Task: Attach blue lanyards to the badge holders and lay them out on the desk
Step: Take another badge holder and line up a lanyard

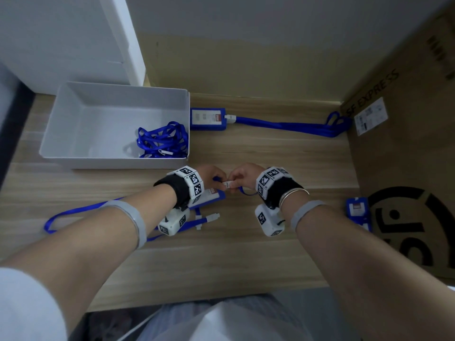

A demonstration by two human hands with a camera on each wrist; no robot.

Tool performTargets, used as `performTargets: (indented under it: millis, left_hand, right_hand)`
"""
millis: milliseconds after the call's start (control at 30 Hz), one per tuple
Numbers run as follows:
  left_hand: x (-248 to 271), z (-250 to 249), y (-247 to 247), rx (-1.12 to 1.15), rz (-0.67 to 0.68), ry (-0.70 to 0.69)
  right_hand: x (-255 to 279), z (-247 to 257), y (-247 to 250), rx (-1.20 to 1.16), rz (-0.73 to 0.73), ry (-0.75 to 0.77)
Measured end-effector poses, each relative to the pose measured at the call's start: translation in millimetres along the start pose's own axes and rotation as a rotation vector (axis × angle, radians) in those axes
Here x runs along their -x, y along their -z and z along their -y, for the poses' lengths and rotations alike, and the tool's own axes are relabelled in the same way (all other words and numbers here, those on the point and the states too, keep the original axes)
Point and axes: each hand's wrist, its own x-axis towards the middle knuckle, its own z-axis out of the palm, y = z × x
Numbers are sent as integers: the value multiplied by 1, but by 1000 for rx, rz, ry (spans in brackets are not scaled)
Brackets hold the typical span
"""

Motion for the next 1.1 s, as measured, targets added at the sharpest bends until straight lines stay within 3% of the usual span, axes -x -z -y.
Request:
performTargets:
  millis: [300,733,933,1100]
  left_hand:
    - [6,13,7,3,-1,121]
    - [9,12,13,-38,-71,112]
    - [12,5,14,-52,-39,120]
    - [11,7,14,-66,-25,131]
  right_hand:
    - [0,-9,-1,10,2,-141]
    - [-10,10,-9,-104,-19,-204]
    - [-9,12,-9,15,-38,-253]
    - [-3,-14,14,133,-255,-427]
